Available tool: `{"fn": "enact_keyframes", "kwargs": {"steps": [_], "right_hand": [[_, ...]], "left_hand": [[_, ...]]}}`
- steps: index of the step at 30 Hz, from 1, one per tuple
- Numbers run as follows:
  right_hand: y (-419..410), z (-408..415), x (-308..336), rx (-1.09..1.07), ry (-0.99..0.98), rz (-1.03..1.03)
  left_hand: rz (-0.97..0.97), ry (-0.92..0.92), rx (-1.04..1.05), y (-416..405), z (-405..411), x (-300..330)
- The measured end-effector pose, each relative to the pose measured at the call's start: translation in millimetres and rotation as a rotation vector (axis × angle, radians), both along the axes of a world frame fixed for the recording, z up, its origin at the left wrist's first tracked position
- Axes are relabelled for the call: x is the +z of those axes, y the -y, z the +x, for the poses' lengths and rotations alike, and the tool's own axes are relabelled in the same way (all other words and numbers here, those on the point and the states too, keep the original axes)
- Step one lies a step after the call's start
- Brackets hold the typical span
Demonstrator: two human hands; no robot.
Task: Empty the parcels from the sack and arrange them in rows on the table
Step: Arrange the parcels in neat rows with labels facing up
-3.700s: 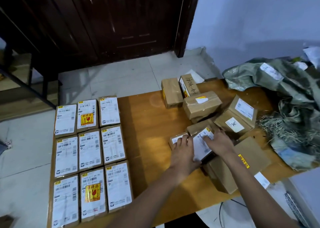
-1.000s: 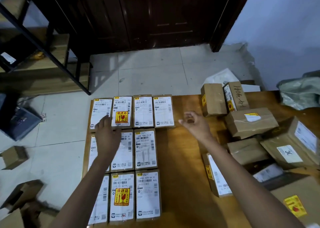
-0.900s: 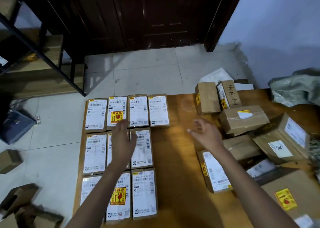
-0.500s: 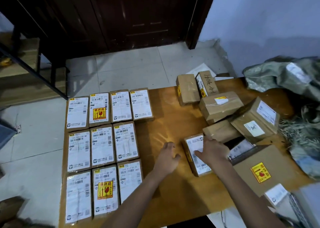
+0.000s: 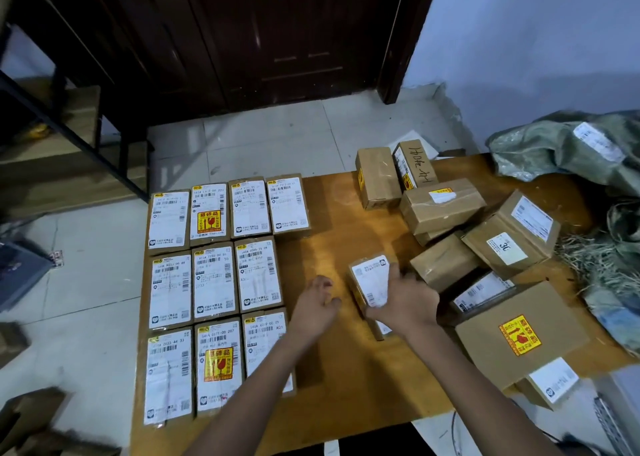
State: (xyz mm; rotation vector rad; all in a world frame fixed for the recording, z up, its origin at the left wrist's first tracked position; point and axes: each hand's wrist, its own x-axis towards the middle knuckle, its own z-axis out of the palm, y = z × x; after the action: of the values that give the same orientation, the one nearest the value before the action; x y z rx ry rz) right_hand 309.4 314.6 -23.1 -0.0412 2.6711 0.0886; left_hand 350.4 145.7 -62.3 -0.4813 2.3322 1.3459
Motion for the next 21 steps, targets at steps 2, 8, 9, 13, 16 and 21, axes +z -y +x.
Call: {"fn": "enact_keyframes", "kwargs": {"steps": [2,8,9,13,16,21], "right_hand": [[11,-3,13,0.107,-0.047,-0.102],[52,-23,43,0.542,-0.065,-0.193],[59,-25,47,0.599,-0.064,-0.195],[87,-28,60,0.849,-0.091,-0.257],[101,-27,60,0.970,-0.086,-0.324],[101,-23,52,0.887,-0.200,-0.426]], "left_hand": [[0.011,-0.059,0.093,21,-8,15],[0.032,0.024,0.046,91,-34,53],[0.055,0.093,-0.004,99,-37,57],[0.134,0.295,-0.243,122,-44,70],[0.236,0.390,-0.284,134,-40,67],[0.393,0.340,-0.002,146,-16,50]]}}
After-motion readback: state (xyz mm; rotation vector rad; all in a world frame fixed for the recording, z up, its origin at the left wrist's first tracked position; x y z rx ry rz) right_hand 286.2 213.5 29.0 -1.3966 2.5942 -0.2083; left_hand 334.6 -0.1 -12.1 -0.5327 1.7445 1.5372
